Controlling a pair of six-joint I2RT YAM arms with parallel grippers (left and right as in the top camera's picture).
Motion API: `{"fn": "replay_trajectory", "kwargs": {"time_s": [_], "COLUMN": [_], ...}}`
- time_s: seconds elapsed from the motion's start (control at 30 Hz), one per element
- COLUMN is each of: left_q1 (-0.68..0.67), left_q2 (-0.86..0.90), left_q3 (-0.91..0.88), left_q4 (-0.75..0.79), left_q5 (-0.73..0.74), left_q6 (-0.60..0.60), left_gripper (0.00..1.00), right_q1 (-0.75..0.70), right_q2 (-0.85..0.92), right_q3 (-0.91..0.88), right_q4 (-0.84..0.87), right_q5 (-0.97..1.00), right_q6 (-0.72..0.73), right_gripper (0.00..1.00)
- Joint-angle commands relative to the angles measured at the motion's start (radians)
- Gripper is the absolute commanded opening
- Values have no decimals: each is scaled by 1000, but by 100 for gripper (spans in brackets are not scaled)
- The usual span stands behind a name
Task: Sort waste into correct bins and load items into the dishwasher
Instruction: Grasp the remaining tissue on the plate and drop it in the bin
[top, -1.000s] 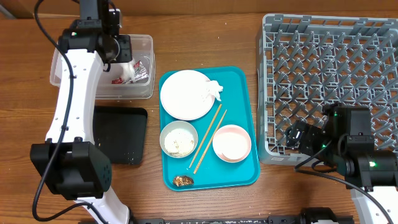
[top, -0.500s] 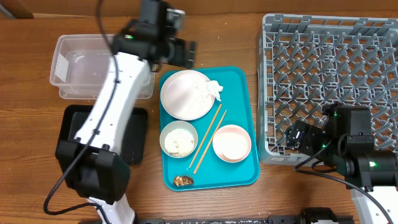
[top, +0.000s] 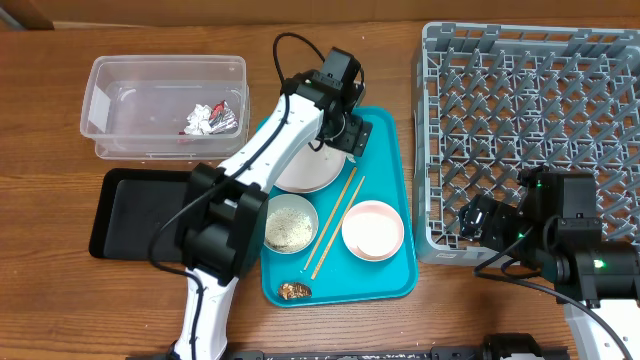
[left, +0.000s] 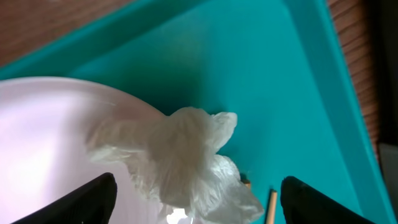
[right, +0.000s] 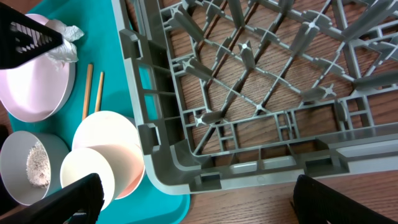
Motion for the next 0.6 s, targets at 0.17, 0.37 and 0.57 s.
{"fn": "replay_trajectory", "kwargs": {"time_s": [0.17,0.37,0.57], "left_q1": [-3,-1,27], "left_q2": [37,37,9], "left_q3": [13,15,129], "left_q4": [-24,-33,-183], "left_q5": [10,10,-16], "left_q6": [-27,-26,-16], "left_gripper": [33,4,4], "right_q1": [2,2,2], "right_q2": [0,0,0], "right_q3": [29,29,29], "right_q4": [5,5,5], "right_q5": [-5,-5,-4], "right_q6": [-6,-6,-6], "right_gripper": [100,100,100]}}
